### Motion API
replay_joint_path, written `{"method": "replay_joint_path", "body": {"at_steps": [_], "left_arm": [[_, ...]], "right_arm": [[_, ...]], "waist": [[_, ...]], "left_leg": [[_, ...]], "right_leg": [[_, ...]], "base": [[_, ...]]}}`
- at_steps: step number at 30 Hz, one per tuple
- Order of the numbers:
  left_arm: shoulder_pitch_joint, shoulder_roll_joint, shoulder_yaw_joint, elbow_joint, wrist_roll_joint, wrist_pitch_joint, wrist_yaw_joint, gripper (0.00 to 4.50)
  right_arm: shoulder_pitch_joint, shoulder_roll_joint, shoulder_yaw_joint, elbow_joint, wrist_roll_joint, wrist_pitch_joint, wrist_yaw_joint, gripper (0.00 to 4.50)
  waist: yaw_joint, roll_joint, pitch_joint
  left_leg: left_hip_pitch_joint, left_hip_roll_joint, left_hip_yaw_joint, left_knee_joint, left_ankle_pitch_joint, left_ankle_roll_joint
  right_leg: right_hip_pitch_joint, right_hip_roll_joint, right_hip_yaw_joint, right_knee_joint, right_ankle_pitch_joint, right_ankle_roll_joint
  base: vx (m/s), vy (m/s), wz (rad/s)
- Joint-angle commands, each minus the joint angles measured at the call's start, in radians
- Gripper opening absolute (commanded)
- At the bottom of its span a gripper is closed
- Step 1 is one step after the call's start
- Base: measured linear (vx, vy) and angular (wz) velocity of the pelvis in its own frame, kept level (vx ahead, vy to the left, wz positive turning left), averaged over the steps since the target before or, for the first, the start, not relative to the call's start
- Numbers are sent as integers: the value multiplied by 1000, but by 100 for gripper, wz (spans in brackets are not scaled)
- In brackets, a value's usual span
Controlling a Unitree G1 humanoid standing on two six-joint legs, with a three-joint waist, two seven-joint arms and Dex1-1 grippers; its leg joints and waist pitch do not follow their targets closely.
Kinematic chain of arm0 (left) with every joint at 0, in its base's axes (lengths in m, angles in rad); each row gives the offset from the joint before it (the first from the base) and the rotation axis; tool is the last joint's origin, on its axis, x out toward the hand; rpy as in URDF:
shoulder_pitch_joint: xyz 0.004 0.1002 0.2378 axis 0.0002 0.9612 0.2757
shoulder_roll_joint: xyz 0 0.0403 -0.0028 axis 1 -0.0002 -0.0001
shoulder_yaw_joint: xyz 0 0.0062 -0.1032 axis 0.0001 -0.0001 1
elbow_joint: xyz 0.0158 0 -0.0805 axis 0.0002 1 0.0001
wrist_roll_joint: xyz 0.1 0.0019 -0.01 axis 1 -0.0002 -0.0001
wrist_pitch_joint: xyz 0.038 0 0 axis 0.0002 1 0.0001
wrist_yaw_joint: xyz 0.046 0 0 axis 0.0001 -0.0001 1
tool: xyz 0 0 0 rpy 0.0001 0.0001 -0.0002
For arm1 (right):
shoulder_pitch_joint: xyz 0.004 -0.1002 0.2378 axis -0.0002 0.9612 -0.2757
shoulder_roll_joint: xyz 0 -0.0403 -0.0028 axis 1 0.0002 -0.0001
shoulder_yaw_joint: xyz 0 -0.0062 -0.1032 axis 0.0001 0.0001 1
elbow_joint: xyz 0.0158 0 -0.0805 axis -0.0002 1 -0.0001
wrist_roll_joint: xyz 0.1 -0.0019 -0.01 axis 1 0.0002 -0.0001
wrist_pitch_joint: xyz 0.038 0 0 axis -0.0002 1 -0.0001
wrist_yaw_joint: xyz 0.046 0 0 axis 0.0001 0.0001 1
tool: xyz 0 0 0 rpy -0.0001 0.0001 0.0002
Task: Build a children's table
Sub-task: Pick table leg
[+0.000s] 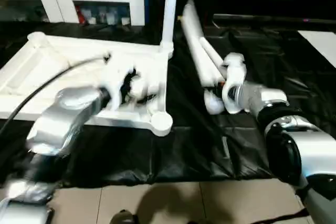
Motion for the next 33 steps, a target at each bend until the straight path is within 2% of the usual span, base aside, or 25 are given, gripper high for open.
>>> {"method": "replay_joint_path", "body": {"at_steps": [1, 2, 3, 4, 5, 6, 7, 8, 9, 10, 11, 12, 13, 14, 16, 18, 20, 22, 25, 28, 31, 33], "left_arm": [[-51, -63, 58, 47, -53, 1, 73, 450], [-69, -86, 68, 65, -68, 30, 87, 450], [-79, -101, 75, 72, -96, 49, 69, 450], [-79, -101, 75, 72, -97, 49, 68, 450], [-85, -113, 82, 74, -120, 58, 48, 450], [-95, -135, 98, 75, -165, 84, 23, 450], [-100, -146, 107, 74, -189, 100, 11, 450], [-106, -156, 115, 75, -208, 114, 2, 450], [-121, -181, 133, 67, -273, 167, -19, 450], [-129, -195, 142, 64, -306, 192, -28, 450], [-146, -219, 163, 70, -355, 229, -34, 450], [-167, -242, 180, 83, -397, 262, -37, 450], [-177, -252, 188, 93, -412, 275, -36, 450], [-189, -265, 195, 102, -433, 288, -37, 450], [-206, -289, 206, 110, -478, 312, -47, 450], [-220, -310, 218, 107, -529, 332, -63, 450], [-223, -316, 220, 104, -539, 348, -66, 450], [-220, -318, 217, 95, -540, 357, -67, 450], [-211, -325, 222, 71, -557, 362, -65, 450], [-210, -326, 227, 62, -578, 370, -63, 450], [-223, -317, 202, 75, -517, 347, -4, 415], [-241, -323, 195, 97, -462, 337, 73, 412]], "right_arm": [[71, 17, -60, -183, 101, -10, 100, 191], [137, 33, -65, -323, 148, 23, 164, 191], [189, 44, -68, -431, 187, 56, 208, 191], [191, 44, -68, -435, 189, 57, 210, 191], [224, 49, -68, -500, 218, 81, 234, 191], [282, 49, -61, -606, 277, 126, 283, 190], [313, 47, -57, -661, 309, 154, 310, 190], [338, 44, -53, -706, 338, 180, 335, 189], [406, 26, -37, -821, 422, 264, 405, 189], [442, 16, -27, -881, 469, 306, 437, 189], [495, 0, -8, -965, 519, 359, 475, 189], [537, -16, 9, -1028, 554, 401, 505, 189], [553, -22, 16, -1050, 563, 415, 514, 189], [569, -27, 19, -1074, 580, 440, 524, 189], [591, -31, 27, -1117, 607, 482, 530, 189], [609, -34, 46, -1149, 616, 511, 531, 189], [614, -34, 54, -1159, 619, 523, 526, 189], [619, -38, 65, -1168, 623, 535, 521, 189], [626, -44, 83, -1184, 635, 551, 508, 189], [628, -45, 91, -1198, 634, 561, 491, 189], [622, -62, 164, -1214, 523, 514, 457, 189], [609, -63, 214, -1219, 450, 484, 412, 189]], "waist": [[0, 28, -92], [7, 24, -92], [5, 17, -95], [11, 21, -97], [10, 16, -96], [14, 25, -98], [15, 20, -93], [16, 27, -95], [14, 24, -94], [23, 25, -95], [27, 46, -94], [24, 42, -90], [30, 34, -90], [28, 31, -88], [29, 28, -87], [29, 28, -83], [26, 24, -82], [25, 29, -80], [26, 30, -83], [28, 30, -85], [29, 30, -87], [28, 28, -89]], "left_leg": [[27, 23, -12, -61, -230, -30], [33, 26, -12, -60, -229, -12], [26, 25, -16, -61, -206, -3], [29, 24, -14, -60, -183, 13], [25, 22, -14, -60, -166, 18], [27, 23, -14, -58, -166, 15], [28, 20, -10, -60, -178, 23], [29, 25, -14, -61, -186, 24], [28, 24, -14, -62, -191, 23], [33, 27, -13, -59, -201, 28], [30, 25, -18, -60, -205, 23], [34, 26, -13, -61, -228, 21], [35, 26, -15, -60, -238, 19], [28, 24, -18, -63, -245, 15], [28, 22, -17, -62, -246, 6], [27, 20, -17, -62, -249, 1], [26, 20, -19, -65, -258, -5], [34, 21, -22, -66, -283, -13], [33, 25, -25, -72, -267, -18], [31, 27, -26, -73, -257, -21], [27, 30, -28, -75, -235, -30], [29, 29, -26, -75, -214, -31]], "right_leg": [[59, -47, 34, -67, -71, -218], [56, -48, 34, -72, -42, -214], [65, -47, 31, -65, -22, -216], [63, -48, 30, -69, -12, -219], [67, -49, 30, -67, -18, -231], [64, -52, 30, -67, -27, -236], [67, -50, 31, -78, -50, -233], [64, -50, 30, -76, -58, -236], [65, -47, 28, -75, -67, -239], [62, -51, 28, -77, -80, -244], [65, -53, 27, -78, -104, -243], [58, -49, 28, -88, -125, -236], [63, -50, 27, -88, -140, -239], [64, -54, 25, -92, -188, -228], [62, -59, 26, -102, -270, -199], [60, -60, 25, -111, -337, -174], [59, -60, 24, -118, -396, -145], [52, -61, 22, -128, -458, -116], [55, -61, 20, -128, -428, -104], [57, -62, 18, -122, -373, -124], [60, -61, 20, -114, -316, -124], [63, -61, 21, -111, -274, -121]], "base": [[0, 0, 0], [0, 0, 0], [0, 0, 0], [0, 0, 0], [0, 0, 0], [0, 0, 0], [0, 0, 0], [0, 0, 0], [0, 0, 0], [0, 0, 0], [0, 0, 0], [0, 0, 0], [0, 0, 0], [0, 0, 0], [0, 0, 0], [0, 0, 0], [0, 0, 0], [0, 0, 0], [0, 0, 0], [0, 0, 0], [0, 0, 0], [0, 0, 0]]}}
